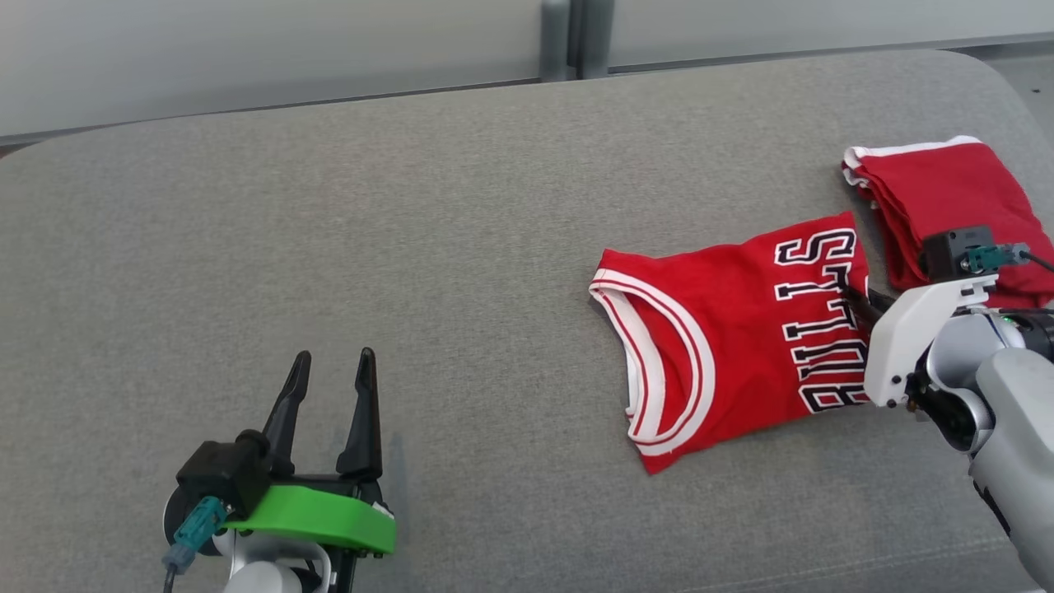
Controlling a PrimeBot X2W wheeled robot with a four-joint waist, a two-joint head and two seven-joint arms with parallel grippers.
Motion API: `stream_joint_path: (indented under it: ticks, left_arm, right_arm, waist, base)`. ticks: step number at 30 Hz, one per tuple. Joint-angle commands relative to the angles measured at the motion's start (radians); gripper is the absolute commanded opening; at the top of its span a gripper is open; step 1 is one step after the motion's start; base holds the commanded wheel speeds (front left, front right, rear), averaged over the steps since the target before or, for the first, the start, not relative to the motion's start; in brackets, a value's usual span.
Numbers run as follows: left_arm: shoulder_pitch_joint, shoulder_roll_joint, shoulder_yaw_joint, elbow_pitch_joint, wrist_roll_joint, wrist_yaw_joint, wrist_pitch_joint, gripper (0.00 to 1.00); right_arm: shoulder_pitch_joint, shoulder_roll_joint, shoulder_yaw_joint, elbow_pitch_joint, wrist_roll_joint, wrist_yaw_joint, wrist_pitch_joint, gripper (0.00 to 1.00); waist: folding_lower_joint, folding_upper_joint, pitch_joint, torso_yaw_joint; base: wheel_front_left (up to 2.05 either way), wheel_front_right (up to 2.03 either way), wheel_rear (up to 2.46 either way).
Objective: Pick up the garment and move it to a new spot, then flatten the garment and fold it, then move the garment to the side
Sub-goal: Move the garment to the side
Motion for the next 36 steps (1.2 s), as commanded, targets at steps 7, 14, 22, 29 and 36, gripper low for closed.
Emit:
stream_joint_path:
  ticks: [7, 14, 22, 29, 36]
  left_arm:
    - [-0.045, 0.015, -0.008, -0.015, 0.017, -0.001, 0.002, 1.0]
    - [-0.078, 0.018, -0.02, -0.013, 0.023, -0.001, 0.007, 1.0]
    - [-0.09, 0.017, -0.023, -0.002, 0.017, 0.004, 0.003, 1.0]
    - [-0.08, 0.019, -0.013, 0.004, 0.007, 0.01, -0.005, 1.0]
    - [-0.073, 0.012, -0.008, 0.008, -0.004, 0.011, -0.01, 1.0]
  right_arm:
    - [-0.023, -0.019, -0.052, -0.044, -0.031, -0.002, 0.014, 0.0]
    - [-0.026, -0.02, -0.096, -0.088, -0.059, -0.002, 0.028, 0.0]
    - [-0.019, -0.001, -0.131, -0.125, -0.089, -0.002, 0.044, 0.0]
    - [-0.051, 0.014, -0.156, -0.176, -0.112, -0.002, 0.072, 0.0]
    - [-0.127, 0.027, -0.195, -0.213, -0.145, -0.002, 0.113, 0.0]
  waist:
    - [0.0, 0.0, 0.044, -0.195]
    - [0.0, 0.0, 0.066, -0.261]
    - [0.0, 0.0, 0.07, -0.26]
    - [0.0, 0.0, 0.059, -0.227]
    - [0.0, 0.0, 0.056, -0.201]
  base:
    - [0.0, 0.0, 0.0]
    - [0.0, 0.0, 0.0]
    - [0.0, 0.0, 0.0]
    - [0.0, 0.0, 0.0]
    - [0.0, 0.0, 0.0]
